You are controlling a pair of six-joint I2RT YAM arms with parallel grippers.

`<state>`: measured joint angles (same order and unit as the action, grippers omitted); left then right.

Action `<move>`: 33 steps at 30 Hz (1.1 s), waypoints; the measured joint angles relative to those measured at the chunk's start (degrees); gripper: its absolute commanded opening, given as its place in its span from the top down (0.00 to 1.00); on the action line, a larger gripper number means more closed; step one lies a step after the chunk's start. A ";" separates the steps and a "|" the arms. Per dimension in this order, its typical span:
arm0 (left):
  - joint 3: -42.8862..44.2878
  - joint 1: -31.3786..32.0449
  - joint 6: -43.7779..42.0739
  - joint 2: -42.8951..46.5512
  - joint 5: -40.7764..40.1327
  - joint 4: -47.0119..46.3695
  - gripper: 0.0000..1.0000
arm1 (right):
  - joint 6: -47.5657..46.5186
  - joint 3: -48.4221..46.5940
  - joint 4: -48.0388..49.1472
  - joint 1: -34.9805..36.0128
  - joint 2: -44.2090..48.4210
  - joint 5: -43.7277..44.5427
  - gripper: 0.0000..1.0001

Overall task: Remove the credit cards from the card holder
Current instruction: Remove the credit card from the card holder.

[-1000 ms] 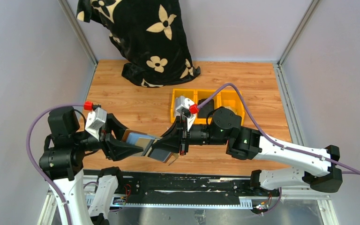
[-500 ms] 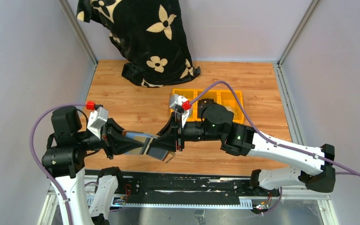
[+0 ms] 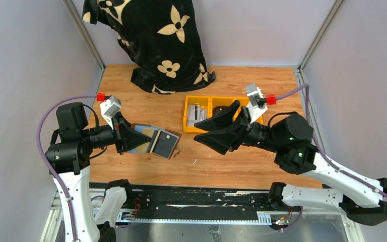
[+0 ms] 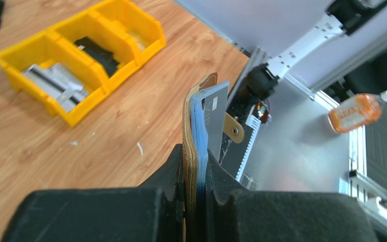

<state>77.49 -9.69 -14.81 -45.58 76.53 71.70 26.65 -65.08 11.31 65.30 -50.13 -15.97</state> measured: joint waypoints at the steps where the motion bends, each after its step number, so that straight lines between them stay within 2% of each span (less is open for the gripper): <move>1: 0.26 0.00 0.76 -0.07 -1.25 -0.09 1.00 | 1.11 0.02 1.11 0.24 -0.59 -0.63 0.49; 7: -0.17 0.00 10.25 0.26 -9.75 -5.73 1.00 | 7.48 2.58 8.33 3.23 -13.00 -5.09 0.50; 12: -2.56 -0.02 17.66 2.60 -11.41 -11.89 1.00 | 9.42 6.45 8.81 3.69 -17.40 -5.05 0.49; 18: -3.02 -0.04 22.36 3.52 -7.08 -16.02 1.00 | 12.00 8.66 14.34 2.23 -17.49 -4.81 0.50; 24: -3.48 -0.04 23.08 4.17 -1.86 -17.14 1.00 | 16.87 11.08 22.36 -0.81 -18.86 -5.84 0.49; 33: -3.76 -0.31 23.37 5.27 2.21 -18.03 1.00 | 21.90 11.58 32.37 -1.07 -21.35 -8.20 0.46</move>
<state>73.73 -10.00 8.56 -40.32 78.74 53.67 48.56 -53.49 43.68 64.23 -71.48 -24.16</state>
